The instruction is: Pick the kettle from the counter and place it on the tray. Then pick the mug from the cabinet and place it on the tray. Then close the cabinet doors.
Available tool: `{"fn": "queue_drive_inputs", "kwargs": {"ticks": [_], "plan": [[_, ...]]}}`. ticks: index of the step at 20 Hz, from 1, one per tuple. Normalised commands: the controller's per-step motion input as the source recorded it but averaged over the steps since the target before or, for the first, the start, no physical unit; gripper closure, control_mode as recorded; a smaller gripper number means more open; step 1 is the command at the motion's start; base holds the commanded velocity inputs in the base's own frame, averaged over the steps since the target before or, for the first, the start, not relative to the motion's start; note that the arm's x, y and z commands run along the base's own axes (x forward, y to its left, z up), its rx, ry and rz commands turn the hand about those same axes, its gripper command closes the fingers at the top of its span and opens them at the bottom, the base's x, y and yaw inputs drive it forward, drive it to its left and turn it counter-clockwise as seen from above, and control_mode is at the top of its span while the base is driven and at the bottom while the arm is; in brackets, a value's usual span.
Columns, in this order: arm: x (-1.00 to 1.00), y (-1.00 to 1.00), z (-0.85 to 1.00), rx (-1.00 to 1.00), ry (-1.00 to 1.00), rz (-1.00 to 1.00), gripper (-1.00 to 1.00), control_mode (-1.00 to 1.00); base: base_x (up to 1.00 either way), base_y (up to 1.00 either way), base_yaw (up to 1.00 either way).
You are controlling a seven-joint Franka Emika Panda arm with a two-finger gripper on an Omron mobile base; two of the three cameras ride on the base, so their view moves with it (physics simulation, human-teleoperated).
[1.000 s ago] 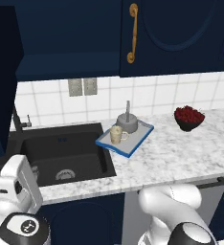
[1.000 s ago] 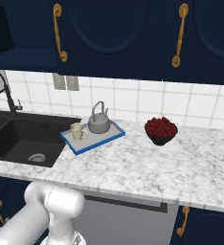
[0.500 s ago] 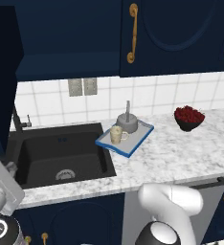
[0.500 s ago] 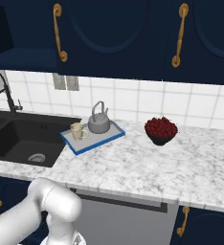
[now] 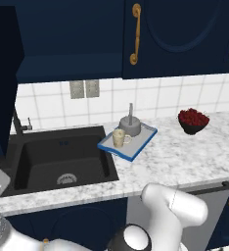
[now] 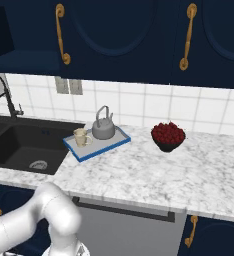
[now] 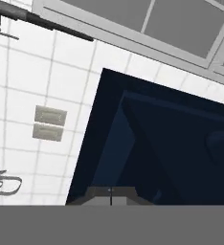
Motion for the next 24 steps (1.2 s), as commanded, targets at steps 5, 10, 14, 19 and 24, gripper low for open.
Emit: {"fn": "queue_drive_inputs", "kwargs": {"ticks": [5, 10, 14, 19, 24], "plan": [[0.20, 0.12, 0.46, 0.00, -0.35, 0.00, 1.00, -1.00, 0.00, 0.00, 0.00], [0.00, 0.05, 0.30, 0.00, -0.33, 0.00, 1.00, -1.00, 0.00, 0.00, 0.00], [0.00, -0.01, 0.30, 0.00, -0.16, -0.01, 1.00, -1.00, 0.00, 0.00, 0.00], [0.00, -0.31, 0.47, 0.00, 0.00, -0.01, 1.00, -1.00, 0.00, 0.00, 0.00], [0.02, -0.77, 0.31, 0.00, 0.02, 0.00, 1.00, -1.00, 0.00, 0.00, 0.00]]}}
